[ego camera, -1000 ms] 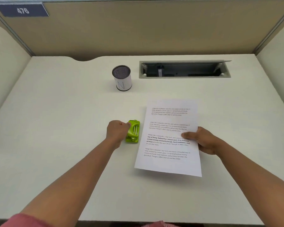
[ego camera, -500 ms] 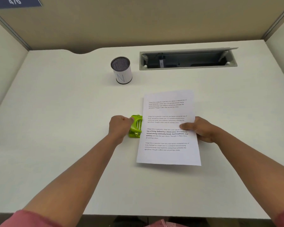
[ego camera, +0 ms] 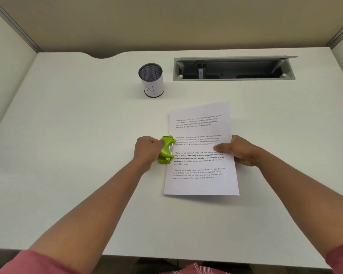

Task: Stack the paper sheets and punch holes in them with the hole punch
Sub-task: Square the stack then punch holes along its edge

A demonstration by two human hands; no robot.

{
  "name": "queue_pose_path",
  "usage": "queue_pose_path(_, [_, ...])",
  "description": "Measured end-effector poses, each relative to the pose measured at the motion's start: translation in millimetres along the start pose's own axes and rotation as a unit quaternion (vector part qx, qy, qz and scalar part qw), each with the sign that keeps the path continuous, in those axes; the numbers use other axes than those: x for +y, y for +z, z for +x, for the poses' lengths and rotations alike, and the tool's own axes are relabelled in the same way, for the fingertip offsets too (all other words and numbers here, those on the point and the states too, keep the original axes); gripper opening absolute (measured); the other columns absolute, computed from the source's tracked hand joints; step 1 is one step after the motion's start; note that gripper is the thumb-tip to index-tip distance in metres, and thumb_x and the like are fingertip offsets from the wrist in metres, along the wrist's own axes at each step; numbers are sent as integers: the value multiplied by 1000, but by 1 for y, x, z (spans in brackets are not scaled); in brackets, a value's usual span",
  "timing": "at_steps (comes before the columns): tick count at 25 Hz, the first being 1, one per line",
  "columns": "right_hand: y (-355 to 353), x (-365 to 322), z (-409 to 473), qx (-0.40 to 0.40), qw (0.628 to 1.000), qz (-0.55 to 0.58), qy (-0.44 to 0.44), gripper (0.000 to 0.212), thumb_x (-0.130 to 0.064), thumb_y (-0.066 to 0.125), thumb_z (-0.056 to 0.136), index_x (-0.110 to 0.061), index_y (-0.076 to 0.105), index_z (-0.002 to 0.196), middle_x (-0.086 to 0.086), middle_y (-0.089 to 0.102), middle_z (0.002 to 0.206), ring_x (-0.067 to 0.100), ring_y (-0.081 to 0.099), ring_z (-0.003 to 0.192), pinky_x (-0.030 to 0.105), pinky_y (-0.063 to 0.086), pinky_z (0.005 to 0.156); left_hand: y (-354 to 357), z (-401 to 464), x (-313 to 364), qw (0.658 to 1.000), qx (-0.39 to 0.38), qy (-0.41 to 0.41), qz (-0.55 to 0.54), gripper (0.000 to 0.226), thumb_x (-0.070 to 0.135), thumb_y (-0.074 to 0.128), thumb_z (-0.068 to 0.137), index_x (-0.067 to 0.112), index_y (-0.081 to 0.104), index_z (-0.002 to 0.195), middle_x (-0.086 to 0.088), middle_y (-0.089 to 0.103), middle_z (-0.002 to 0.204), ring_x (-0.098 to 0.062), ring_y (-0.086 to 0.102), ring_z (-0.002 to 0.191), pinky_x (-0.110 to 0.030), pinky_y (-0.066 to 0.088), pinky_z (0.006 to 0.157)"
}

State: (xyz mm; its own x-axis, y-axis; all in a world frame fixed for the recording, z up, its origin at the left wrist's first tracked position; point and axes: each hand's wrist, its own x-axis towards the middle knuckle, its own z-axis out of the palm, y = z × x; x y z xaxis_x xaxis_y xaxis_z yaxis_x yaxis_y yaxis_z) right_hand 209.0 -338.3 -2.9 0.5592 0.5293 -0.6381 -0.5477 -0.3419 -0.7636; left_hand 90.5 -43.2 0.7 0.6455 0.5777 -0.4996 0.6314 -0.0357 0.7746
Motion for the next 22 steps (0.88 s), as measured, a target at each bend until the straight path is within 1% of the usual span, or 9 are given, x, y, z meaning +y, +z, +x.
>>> queue_pose_path(3, [2,0,5,-1,1000,-7,-1,30,-4,73,91,-13,72,120,9,78,119,31,76,106,47,60,95,2,-1,-1,1000,0,0,-2,33,28,78,86,14,59,64,-3,59,64,-22,53,60,-34,50,64])
queue_pose_path(6, [1,1,6,1,1000,-9,-1,35,-10,77,86,-14,72,120,9,79,118,32,76,106,47,59,95,2,-3,-1,1000,0,-1,-4,33,28,77,88,14,59,63,-2,59,63,-22,53,61,-34,51,65])
queue_pose_path(10, [0,1,6,-3,1000,-9,-6,33,-6,74,90,-13,71,123,9,78,120,31,76,107,45,60,92,1,-4,0,1000,-7,-3,-9,31,27,77,88,13,60,66,-4,60,66,-23,54,63,-35,51,67])
queue_pose_path(16, [2,1,6,3,1000,-20,-2,34,-7,74,90,-12,70,123,10,79,118,32,76,106,47,59,94,-1,-8,3,1000,-10,-5,-14,31,26,78,87,13,59,66,-4,60,66,-24,54,64,-36,52,67])
queue_pose_path(19, [3,0,5,3,1000,-20,-3,39,-10,77,84,-12,71,123,10,79,117,32,76,105,45,60,93,-3,-8,4,1000,-18,-5,-15,29,24,79,86,12,60,67,-7,62,69,-26,56,67,-42,58,73])
queue_pose_path(20, [4,0,5,3,1000,-19,-3,41,-12,78,81,-12,71,122,10,79,117,31,77,105,44,61,91,-3,-9,4,1000,-22,-6,-16,28,23,79,86,12,61,68,-8,63,71,-26,57,68,-46,60,78])
queue_pose_path(22, [4,-1,5,1,1000,-17,-3,41,-13,79,79,-14,73,119,9,79,116,31,77,104,41,62,87,-4,-9,6,999,-30,-7,-21,27,22,79,86,10,62,70,-11,64,75,-27,59,70,-55,60,86])
